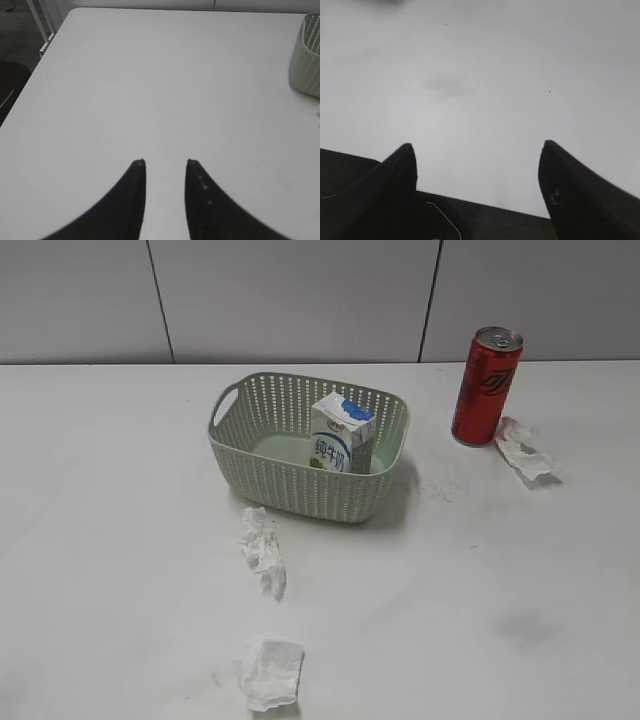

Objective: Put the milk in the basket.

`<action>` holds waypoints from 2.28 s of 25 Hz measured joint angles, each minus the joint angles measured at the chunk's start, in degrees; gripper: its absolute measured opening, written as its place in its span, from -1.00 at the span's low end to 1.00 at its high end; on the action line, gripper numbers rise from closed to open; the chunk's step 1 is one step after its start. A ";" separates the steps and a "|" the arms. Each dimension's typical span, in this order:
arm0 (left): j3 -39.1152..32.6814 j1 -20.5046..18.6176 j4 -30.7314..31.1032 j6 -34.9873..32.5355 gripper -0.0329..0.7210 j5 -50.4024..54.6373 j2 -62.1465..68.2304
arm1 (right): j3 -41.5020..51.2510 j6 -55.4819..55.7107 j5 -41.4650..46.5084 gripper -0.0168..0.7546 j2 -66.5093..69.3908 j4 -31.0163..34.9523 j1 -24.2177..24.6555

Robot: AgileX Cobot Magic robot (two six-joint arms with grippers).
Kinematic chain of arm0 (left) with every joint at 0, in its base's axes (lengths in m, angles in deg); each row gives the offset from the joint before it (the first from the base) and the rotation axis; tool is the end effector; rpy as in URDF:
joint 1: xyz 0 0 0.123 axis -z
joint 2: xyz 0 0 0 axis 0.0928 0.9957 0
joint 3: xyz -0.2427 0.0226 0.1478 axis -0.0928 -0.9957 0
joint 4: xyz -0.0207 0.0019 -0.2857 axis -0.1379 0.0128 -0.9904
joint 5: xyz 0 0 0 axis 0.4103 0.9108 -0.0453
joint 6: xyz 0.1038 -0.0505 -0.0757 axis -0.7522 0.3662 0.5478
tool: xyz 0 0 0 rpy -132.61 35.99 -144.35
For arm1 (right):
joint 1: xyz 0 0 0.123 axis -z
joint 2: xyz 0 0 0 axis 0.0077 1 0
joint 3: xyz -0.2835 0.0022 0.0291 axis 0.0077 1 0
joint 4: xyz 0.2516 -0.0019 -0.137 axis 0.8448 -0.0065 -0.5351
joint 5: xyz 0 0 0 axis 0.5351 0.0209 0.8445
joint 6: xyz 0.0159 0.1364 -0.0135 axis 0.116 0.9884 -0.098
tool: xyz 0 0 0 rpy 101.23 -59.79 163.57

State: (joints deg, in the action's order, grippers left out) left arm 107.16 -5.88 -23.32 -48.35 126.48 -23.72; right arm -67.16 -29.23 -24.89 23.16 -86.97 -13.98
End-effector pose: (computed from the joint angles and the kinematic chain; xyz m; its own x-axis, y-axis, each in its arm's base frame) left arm 0.0673 -0.0084 0.2642 -0.4835 0.0667 -0.8728 0.0821 0.9962 0.0307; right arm 0.1199 0.0322 0.2396 -0.6894 -0.1665 -0.7050 -0.2503 0.9680 0.0162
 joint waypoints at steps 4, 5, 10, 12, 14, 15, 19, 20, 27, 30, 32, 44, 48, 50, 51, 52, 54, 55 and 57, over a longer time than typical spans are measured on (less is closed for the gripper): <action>0.00 0.00 0.00 0.00 -0.33 0.00 0.00 | 2.78 -1.00 -0.55 0.59 -5.26 -0.11 0.00; 0.00 0.00 0.00 0.00 -0.33 0.00 0.00 | 3.47 -1.13 -1.26 0.59 -6.07 -0.17 0.00; 0.00 0.00 0.00 0.00 -0.33 0.00 0.00 | 4.16 -1.49 -2.54 0.59 -7.07 -0.22 0.00; 0.00 0.00 0.00 0.00 -0.33 0.00 0.00 | 4.21 -1.49 -2.54 0.59 -7.12 -0.32 0.00; 0.00 0.00 0.00 0.00 -0.33 0.00 0.00 | 4.21 -1.35 -2.54 0.59 -7.12 -0.59 0.00; 0.00 0.00 0.00 0.00 -0.33 0.00 0.00 | 4.21 -1.35 -2.54 0.59 -7.12 -0.64 0.00; 0.00 0.00 0.00 0.00 -0.33 0.00 0.00 | 4.22 -1.25 -2.54 0.58 -7.12 -0.75 0.00; 0.00 0.00 0.00 0.00 -0.33 0.00 0.00 | 4.22 -1.25 -2.54 0.58 -7.12 -0.75 0.00; 0.00 0.00 0.00 0.00 -0.33 0.00 0.00 | 4.22 -1.25 -2.59 0.58 -7.53 -0.75 0.00; 0.00 0.00 0.00 0.00 -0.33 0.00 0.00 | 4.22 -1.25 -2.59 0.58 -8.29 -0.75 0.00; 0.00 0.00 0.00 0.00 -0.32 0.00 0.00 | 4.22 -1.25 -2.59 0.58 -10.07 -0.75 0.85; 0.00 0.00 0.00 0.00 -0.32 0.00 0.00 | 4.22 -1.21 -2.71 0.58 -21.26 -0.75 9.63; 0.00 0.00 0.00 0.00 -0.32 0.00 0.00 | 4.27 -1.21 -2.71 0.58 -21.49 -0.75 10.39; 0.00 0.00 0.00 0.00 -0.32 0.00 0.00 | 4.29 -1.21 -2.71 0.58 -21.49 -0.75 10.39; 0.00 0.00 0.00 0.00 -0.32 0.00 0.00 | 4.29 -1.21 -2.71 0.58 -21.49 -0.75 10.39; 0.00 0.00 0.00 0.00 -0.32 0.00 0.00 | 4.29 -1.21 -2.71 0.58 -21.49 -0.75 10.39; 0.00 0.00 0.00 0.00 -0.32 0.00 0.00 | 4.29 -1.21 -2.71 0.57 -21.49 -0.75 10.39; 0.00 0.00 0.00 0.00 -0.32 0.00 0.00 | 4.29 -1.21 -2.71 0.57 -21.49 -0.75 10.39; 0.00 0.00 0.00 0.00 -0.32 0.00 0.00 | 4.29 -1.21 -2.71 0.57 -21.49 -0.75 10.39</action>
State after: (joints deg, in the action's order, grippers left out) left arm 107.16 -5.88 -23.32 -48.35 126.48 -23.72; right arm -62.87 -30.44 -27.59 1.67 -87.72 -3.58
